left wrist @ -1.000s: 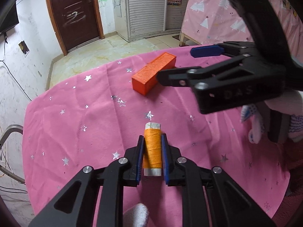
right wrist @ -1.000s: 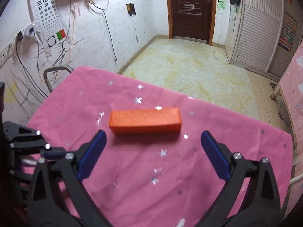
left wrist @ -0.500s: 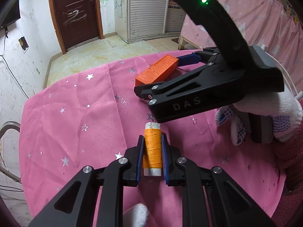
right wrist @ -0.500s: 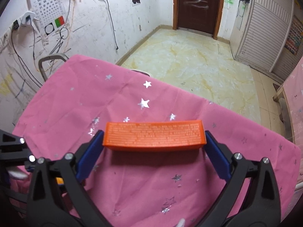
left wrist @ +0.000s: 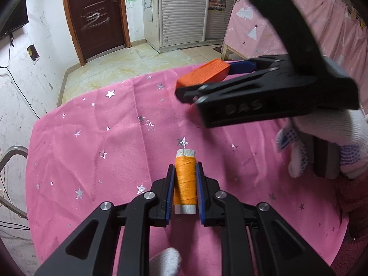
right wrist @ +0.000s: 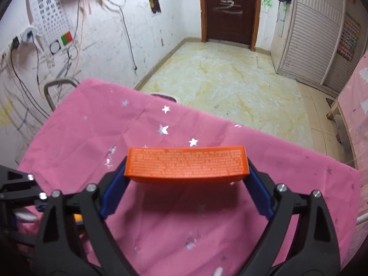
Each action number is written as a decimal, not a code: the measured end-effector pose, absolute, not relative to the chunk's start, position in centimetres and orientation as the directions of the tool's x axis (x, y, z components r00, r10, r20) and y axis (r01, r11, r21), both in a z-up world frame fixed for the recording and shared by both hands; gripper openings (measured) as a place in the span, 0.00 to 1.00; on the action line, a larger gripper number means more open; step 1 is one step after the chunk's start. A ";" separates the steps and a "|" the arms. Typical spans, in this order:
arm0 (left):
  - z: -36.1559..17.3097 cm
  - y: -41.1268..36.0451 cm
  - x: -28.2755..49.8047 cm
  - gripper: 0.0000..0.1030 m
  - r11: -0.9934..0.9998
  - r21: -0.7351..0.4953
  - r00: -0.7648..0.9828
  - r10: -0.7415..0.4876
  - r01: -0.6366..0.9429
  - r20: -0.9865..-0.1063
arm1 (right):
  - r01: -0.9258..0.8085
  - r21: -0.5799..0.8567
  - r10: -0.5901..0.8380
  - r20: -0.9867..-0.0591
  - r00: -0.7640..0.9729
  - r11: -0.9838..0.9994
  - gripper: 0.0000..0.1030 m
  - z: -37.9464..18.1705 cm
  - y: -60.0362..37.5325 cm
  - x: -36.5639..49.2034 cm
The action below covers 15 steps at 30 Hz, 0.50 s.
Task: Collect trash
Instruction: 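Carry the spool and orange box to the yellow bin and open both tools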
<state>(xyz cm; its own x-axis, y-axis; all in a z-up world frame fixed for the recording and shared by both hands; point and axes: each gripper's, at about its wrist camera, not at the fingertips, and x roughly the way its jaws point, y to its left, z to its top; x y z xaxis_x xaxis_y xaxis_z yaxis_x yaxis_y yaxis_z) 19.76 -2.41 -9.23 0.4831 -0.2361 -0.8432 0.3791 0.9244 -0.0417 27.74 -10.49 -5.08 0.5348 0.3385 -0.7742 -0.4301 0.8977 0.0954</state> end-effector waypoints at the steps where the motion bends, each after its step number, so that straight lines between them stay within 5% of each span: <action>1: -9.0 -2.6 19.7 0.09 0.924 -0.040 0.486 -0.237 0.380 -0.841 | -0.427 0.097 0.342 -0.766 0.545 0.899 0.86 -4.5 -10.9 27.3; 15: -4.8 -7.0 16.4 0.09 0.904 0.036 0.557 -0.230 0.425 -0.798 | -0.312 0.177 0.350 -0.638 0.686 0.933 0.86 0.7 -20.6 20.5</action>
<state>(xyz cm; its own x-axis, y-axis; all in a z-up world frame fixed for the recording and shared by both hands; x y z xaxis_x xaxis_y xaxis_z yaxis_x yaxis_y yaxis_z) 16.43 -6.96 -4.80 0.5575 -0.2303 -0.7976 0.4251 0.9045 0.0359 20.47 -20.63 0.72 0.6859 0.3503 -0.6379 -0.3122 0.9334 0.1768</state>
